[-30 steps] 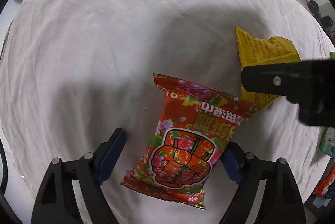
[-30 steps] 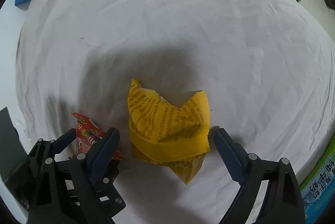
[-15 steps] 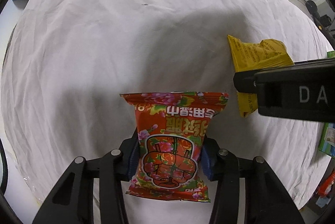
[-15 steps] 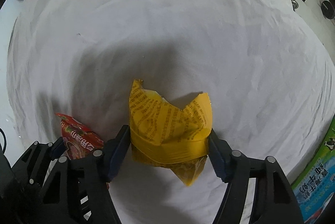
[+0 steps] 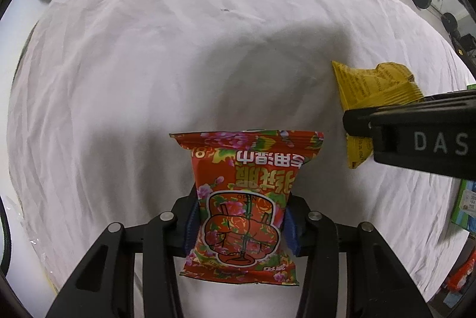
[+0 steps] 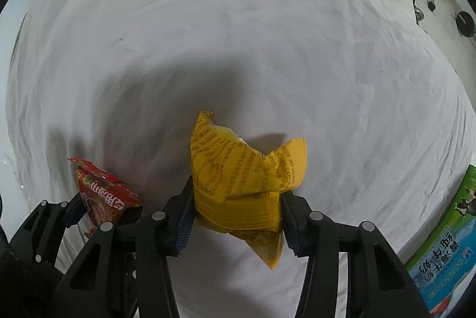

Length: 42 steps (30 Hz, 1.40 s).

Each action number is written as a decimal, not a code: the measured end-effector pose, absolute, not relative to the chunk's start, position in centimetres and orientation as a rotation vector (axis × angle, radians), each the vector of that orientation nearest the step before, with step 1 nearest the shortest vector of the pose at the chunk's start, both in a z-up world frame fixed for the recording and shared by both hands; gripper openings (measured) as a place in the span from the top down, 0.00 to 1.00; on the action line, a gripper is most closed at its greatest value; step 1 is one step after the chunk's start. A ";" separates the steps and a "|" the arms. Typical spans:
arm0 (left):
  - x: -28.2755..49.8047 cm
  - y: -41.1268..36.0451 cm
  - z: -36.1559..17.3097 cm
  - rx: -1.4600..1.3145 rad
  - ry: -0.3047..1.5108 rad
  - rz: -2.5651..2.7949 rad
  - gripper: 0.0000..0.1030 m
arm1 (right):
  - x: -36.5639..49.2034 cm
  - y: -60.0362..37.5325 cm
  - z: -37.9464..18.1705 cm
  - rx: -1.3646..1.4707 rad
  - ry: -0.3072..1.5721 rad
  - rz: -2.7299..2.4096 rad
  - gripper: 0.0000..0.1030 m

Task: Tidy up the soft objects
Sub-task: 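Carry both packs into the box and open both tools to drop them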

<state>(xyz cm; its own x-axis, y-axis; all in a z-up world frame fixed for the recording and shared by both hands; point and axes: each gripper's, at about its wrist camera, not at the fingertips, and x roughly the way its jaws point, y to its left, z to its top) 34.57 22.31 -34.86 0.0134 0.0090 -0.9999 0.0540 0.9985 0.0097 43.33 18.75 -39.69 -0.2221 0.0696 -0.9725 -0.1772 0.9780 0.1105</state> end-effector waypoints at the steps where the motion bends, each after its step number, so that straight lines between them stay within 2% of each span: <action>1: 34.4 22.3 -34.6 0.045 1.551 -0.036 0.59 | 43.3 18.7 -39.6 -0.071 1.780 0.233 0.49; 12: 32.3 22.1 -28.1 -0.031 1.461 -0.059 0.59 | 43.6 15.8 -34.4 0.003 1.695 0.278 0.50; 23: 28.6 20.0 -19.9 -0.077 1.338 -0.094 0.59 | 40.3 9.4 -25.0 0.039 1.550 0.303 0.50; 33: 25.7 12.8 -13.6 -0.110 1.261 -0.194 0.59 | 31.3 -1.9 -19.0 0.100 1.456 0.254 0.50; 42: 23.2 3.8 -11.0 -0.118 1.250 -0.321 0.59 | 23.7 -13.7 -14.6 0.180 1.392 0.166 0.50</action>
